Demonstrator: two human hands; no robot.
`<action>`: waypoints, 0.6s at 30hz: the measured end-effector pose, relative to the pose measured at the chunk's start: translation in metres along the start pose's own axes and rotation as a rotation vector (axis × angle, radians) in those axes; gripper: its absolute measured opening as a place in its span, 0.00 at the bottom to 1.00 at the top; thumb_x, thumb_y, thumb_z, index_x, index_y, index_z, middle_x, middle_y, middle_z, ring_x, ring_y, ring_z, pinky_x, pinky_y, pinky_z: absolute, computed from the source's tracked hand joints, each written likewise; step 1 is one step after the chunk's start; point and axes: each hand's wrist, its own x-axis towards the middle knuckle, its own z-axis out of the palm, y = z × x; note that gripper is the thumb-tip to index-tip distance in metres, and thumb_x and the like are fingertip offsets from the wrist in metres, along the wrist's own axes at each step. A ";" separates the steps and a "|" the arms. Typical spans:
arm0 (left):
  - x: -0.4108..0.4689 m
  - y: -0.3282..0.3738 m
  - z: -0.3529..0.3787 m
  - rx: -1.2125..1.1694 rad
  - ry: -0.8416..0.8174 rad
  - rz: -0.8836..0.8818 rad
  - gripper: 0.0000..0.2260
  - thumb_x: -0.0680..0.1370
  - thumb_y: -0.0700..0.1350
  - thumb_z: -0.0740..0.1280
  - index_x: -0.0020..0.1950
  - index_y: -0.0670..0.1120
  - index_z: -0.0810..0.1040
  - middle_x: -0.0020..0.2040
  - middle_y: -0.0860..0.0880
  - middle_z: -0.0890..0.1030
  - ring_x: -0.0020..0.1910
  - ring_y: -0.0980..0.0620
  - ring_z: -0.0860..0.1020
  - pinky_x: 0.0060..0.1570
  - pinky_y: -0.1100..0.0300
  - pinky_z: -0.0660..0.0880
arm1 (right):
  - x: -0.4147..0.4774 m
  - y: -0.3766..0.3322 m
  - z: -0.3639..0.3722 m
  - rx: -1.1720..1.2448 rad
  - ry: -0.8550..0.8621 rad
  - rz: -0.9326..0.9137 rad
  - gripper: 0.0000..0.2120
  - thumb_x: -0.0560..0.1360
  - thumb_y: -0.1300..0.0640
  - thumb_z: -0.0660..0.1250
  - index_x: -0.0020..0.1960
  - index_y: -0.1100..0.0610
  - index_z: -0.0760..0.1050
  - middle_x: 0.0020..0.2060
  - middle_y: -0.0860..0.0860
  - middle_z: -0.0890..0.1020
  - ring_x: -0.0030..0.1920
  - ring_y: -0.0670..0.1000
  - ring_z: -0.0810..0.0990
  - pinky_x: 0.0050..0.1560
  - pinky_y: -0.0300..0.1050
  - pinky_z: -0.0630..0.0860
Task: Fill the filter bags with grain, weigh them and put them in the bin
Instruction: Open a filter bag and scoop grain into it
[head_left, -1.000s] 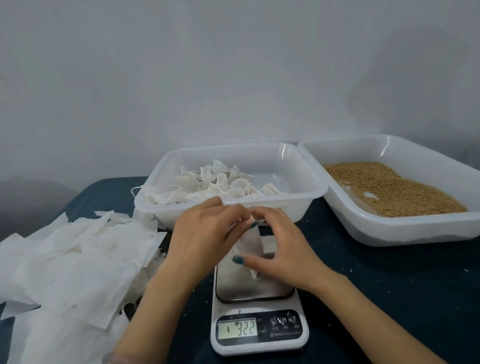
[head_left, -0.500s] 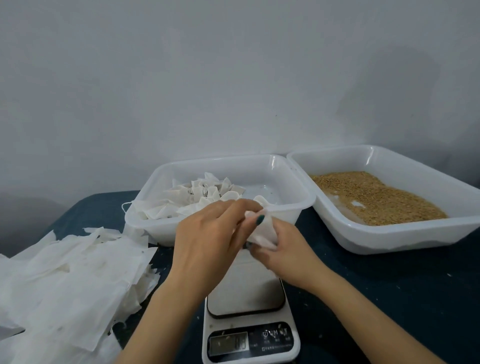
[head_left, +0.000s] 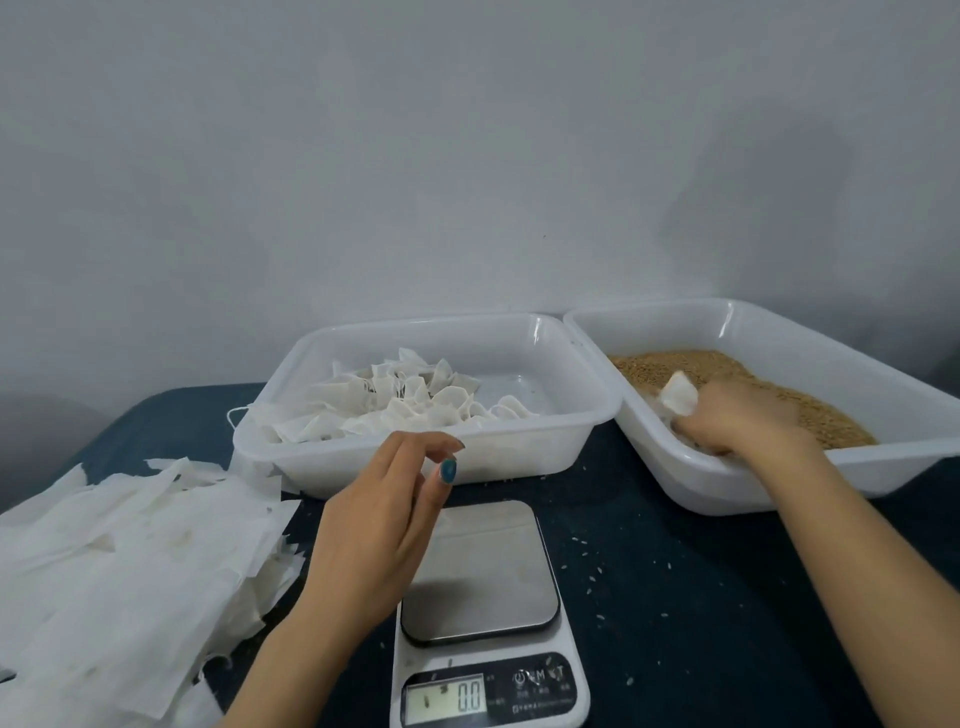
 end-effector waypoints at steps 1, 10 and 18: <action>-0.001 -0.002 0.001 -0.007 -0.012 -0.014 0.19 0.81 0.66 0.45 0.60 0.62 0.70 0.53 0.63 0.75 0.46 0.61 0.78 0.39 0.64 0.74 | 0.001 0.001 0.001 -0.066 -0.042 0.000 0.17 0.77 0.41 0.62 0.50 0.55 0.74 0.41 0.49 0.78 0.41 0.50 0.76 0.38 0.43 0.69; -0.006 -0.007 -0.001 -0.066 -0.048 -0.047 0.20 0.81 0.63 0.46 0.58 0.59 0.74 0.54 0.63 0.76 0.45 0.59 0.78 0.44 0.57 0.76 | 0.004 -0.002 -0.007 -0.248 -0.171 -0.038 0.15 0.77 0.40 0.60 0.50 0.52 0.74 0.43 0.49 0.79 0.45 0.50 0.78 0.55 0.48 0.75; -0.007 -0.007 -0.002 -0.089 -0.059 -0.056 0.19 0.81 0.62 0.47 0.57 0.58 0.75 0.52 0.63 0.75 0.44 0.59 0.78 0.45 0.54 0.76 | 0.004 -0.001 -0.009 -0.292 -0.183 -0.049 0.13 0.76 0.42 0.61 0.51 0.52 0.72 0.43 0.48 0.78 0.44 0.50 0.78 0.54 0.47 0.75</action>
